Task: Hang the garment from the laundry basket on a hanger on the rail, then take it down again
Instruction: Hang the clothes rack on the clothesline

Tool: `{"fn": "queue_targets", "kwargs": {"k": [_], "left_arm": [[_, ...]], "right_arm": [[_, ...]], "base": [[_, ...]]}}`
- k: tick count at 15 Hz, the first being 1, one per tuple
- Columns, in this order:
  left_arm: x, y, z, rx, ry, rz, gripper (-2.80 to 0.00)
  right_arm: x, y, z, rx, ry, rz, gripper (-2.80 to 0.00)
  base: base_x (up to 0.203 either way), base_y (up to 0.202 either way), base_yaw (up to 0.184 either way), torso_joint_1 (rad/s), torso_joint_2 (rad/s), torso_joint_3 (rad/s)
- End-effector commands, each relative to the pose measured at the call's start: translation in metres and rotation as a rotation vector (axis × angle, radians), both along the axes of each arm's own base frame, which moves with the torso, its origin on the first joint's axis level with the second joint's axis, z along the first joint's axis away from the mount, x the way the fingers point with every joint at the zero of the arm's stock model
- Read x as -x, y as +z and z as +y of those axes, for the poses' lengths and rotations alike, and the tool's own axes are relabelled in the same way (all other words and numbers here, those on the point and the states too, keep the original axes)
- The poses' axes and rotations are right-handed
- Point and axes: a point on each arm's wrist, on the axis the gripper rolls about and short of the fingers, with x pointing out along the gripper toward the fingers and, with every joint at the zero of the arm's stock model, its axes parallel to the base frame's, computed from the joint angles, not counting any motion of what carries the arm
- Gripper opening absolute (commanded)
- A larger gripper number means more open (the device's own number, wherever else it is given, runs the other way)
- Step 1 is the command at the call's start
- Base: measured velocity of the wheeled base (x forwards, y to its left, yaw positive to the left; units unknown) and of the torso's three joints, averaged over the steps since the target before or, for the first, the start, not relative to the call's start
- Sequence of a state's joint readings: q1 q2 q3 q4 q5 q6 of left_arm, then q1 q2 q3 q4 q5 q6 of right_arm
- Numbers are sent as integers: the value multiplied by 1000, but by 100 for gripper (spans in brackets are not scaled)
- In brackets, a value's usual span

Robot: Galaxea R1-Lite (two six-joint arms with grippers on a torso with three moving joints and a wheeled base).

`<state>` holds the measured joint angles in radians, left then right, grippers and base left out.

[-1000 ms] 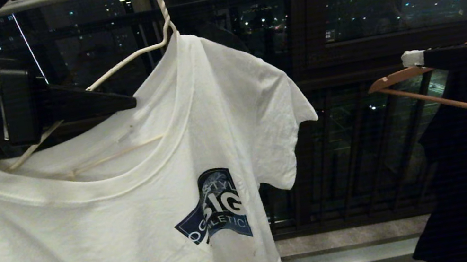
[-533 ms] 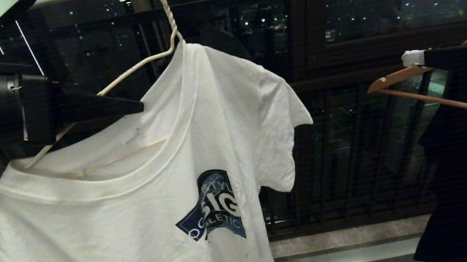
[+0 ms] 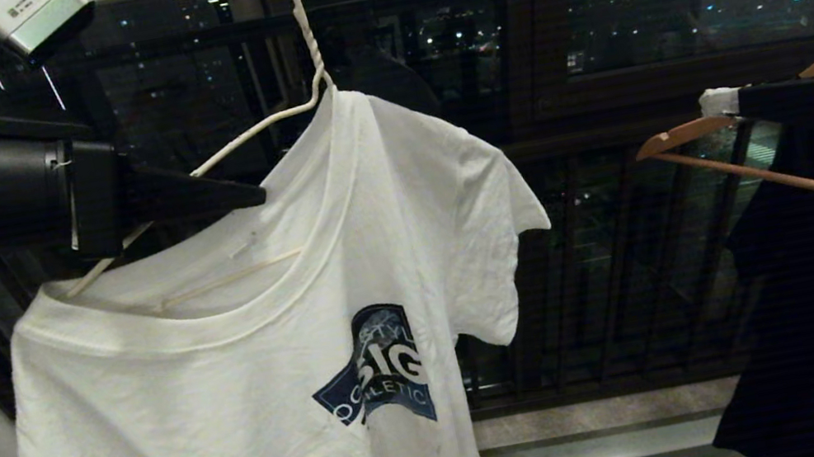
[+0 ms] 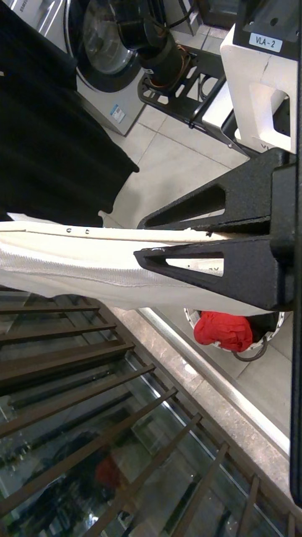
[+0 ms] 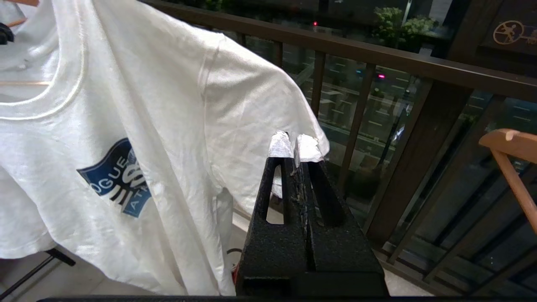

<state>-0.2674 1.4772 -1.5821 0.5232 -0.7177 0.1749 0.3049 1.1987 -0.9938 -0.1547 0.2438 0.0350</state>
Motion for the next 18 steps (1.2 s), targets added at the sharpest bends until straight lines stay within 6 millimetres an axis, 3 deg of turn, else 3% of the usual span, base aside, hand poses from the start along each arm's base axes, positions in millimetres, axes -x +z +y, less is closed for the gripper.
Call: {"fn": "queue_targets", "kwargs": {"k": [1,4,5,13,18], "left_arm": [[-2,-1,-1,-1,-5,7,-280],[-2,-1,-1,-1,-4,6,-280],[-2,-1,-1,-1,-4,6,0],[3,2,1,0,6,-6,0],[28,4,8,0,54,-8,0]], "right_arm": [[-1,0,0,0,0,0,-280],[-1,0,0,-1,-1,-1,-280],[-1,0,0,0,-1,1,-280],[-1,0,0,0,-1,0,-280],[-1,2,0,-3,-1,-5,-280]], "base": [[0,0,0,0,0,0],[0,0,0,0,0,0],[0,0,0,0,0,0],[0,0,0,0,0,0],[0,0,0,0,0,0]]}}
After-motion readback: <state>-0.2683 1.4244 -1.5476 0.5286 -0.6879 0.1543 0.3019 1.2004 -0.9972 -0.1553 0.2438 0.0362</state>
